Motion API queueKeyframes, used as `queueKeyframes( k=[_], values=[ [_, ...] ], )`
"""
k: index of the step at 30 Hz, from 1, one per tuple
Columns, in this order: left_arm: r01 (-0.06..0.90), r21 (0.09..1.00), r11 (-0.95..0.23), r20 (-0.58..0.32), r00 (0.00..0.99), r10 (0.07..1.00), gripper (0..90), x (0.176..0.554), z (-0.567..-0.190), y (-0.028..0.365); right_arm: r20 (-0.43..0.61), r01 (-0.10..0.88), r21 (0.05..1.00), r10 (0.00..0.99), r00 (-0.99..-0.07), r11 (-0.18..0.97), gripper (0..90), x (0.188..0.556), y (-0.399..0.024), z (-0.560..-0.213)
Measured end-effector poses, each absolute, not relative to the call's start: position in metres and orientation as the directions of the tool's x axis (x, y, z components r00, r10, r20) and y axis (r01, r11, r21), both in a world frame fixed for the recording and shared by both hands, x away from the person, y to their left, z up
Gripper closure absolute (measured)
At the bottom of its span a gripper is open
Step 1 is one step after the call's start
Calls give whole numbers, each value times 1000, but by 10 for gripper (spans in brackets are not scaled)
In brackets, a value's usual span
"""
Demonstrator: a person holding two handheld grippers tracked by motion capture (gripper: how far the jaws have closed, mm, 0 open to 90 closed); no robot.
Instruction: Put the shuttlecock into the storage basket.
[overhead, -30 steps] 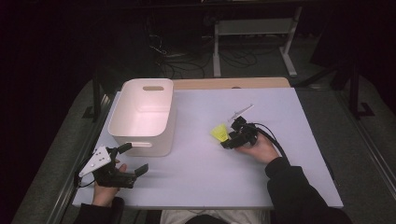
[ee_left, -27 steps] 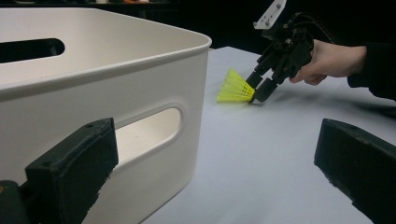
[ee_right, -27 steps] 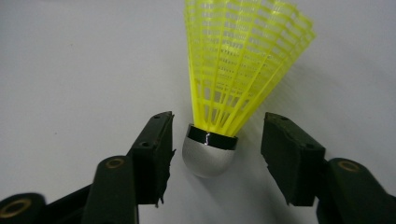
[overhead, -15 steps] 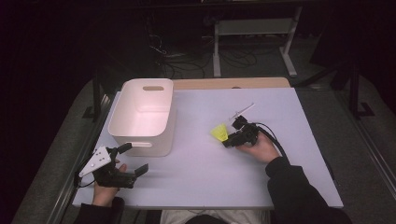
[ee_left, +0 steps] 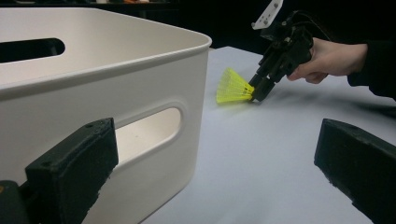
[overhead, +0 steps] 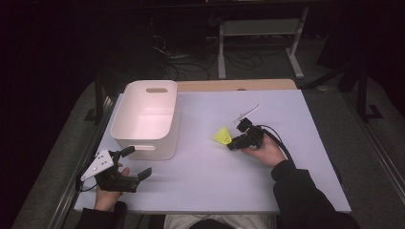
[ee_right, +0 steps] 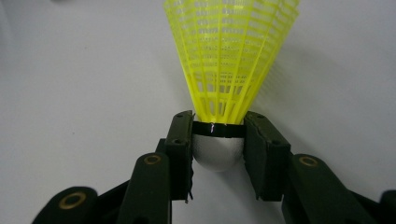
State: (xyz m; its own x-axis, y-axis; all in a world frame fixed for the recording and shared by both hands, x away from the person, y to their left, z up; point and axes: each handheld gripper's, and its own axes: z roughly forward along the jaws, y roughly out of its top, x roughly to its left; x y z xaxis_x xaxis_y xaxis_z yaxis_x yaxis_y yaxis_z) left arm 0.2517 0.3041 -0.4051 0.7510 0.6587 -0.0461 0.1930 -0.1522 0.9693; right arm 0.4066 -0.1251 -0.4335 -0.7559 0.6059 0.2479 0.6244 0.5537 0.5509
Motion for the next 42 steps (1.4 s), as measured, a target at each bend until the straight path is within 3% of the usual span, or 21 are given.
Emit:
queueKeyframes(
  k=[42],
  values=[
    [194, 969, -154, -45, 750, 660, 0, 252, -405, 304, 221, 573, 599, 573, -789, 559, 631, 402, -129, -388]
  ],
)
